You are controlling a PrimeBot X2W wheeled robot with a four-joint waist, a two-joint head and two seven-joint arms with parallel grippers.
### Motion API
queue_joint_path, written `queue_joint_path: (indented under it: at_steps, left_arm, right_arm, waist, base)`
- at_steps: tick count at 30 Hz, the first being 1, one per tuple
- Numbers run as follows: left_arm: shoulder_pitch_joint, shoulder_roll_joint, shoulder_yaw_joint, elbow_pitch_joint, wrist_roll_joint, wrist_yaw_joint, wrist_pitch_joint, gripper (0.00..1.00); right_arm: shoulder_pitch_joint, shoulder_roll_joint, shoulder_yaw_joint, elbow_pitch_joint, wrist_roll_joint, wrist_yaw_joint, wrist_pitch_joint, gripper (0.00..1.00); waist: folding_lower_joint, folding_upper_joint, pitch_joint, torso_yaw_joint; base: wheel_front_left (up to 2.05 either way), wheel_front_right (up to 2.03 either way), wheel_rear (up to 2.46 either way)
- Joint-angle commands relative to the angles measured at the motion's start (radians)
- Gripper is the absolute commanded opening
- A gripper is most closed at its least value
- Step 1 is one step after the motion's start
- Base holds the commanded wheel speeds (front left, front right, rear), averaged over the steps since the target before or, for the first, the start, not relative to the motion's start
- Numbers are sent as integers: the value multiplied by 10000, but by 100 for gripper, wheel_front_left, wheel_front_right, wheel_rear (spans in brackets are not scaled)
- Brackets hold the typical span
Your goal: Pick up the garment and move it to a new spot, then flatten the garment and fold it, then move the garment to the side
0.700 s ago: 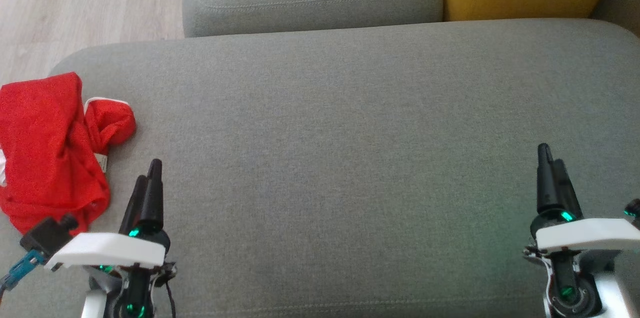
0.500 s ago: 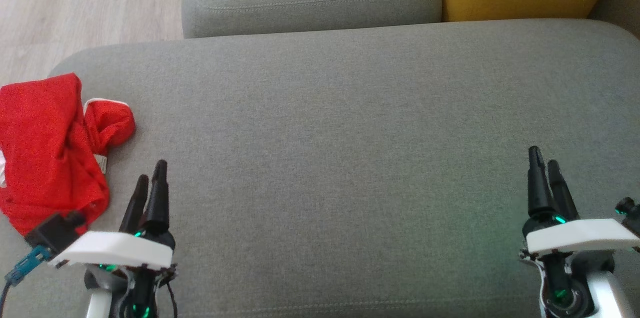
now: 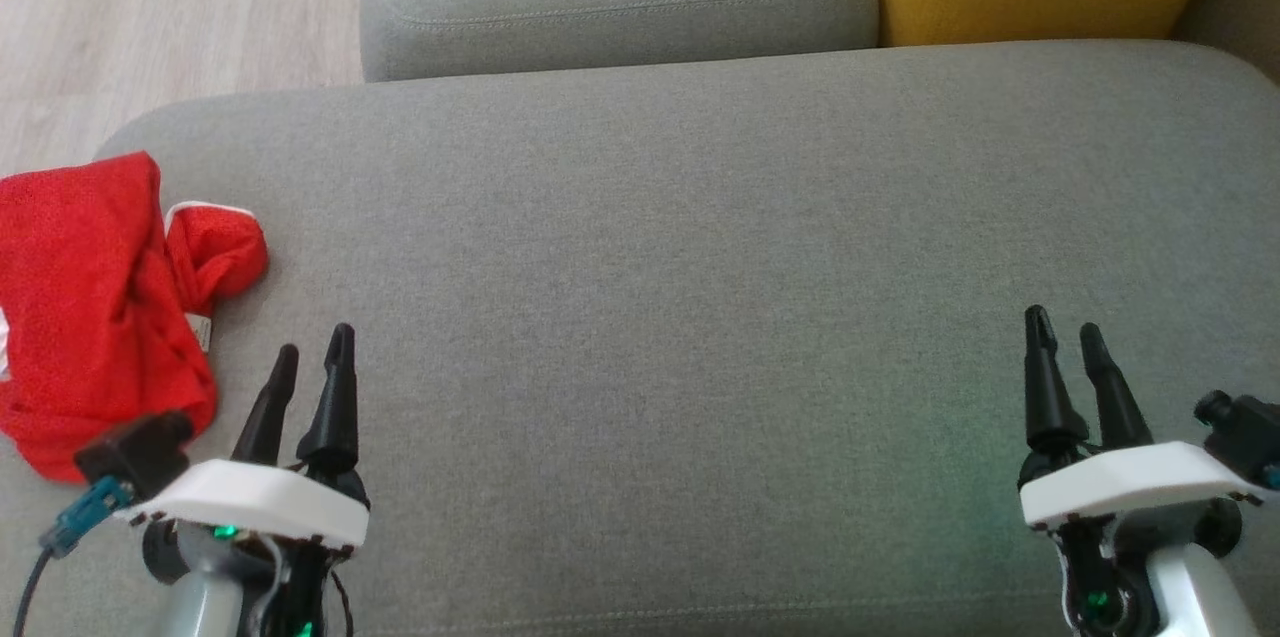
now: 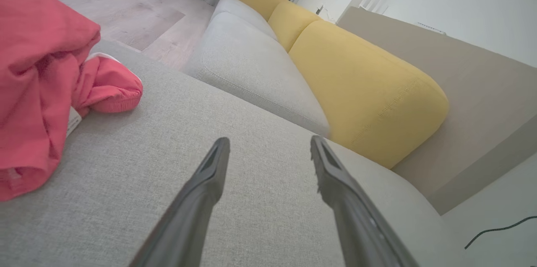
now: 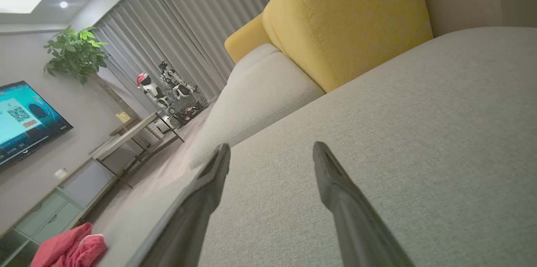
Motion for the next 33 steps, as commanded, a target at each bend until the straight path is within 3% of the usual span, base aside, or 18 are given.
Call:
queue_joint_path:
  at_steps: [1, 33]
  left_arm:
    - [-437, 261, 96, -439, 427, 110, -162, 100]
    - [-137, 666, -377, -84, 3909, 776, -1083, 100]
  right_arm:
    - [-497, -118, 188, -292, -446, -4, -123, 100]
    - [-374, 101, 524, -337, -4338, -6, -579, 100]
  waist:
    - [0, 0, -4, -2]
    - [0, 0, -131, -57]
  base:
    - [0, 0, 0]
    - [0, 0, 0]
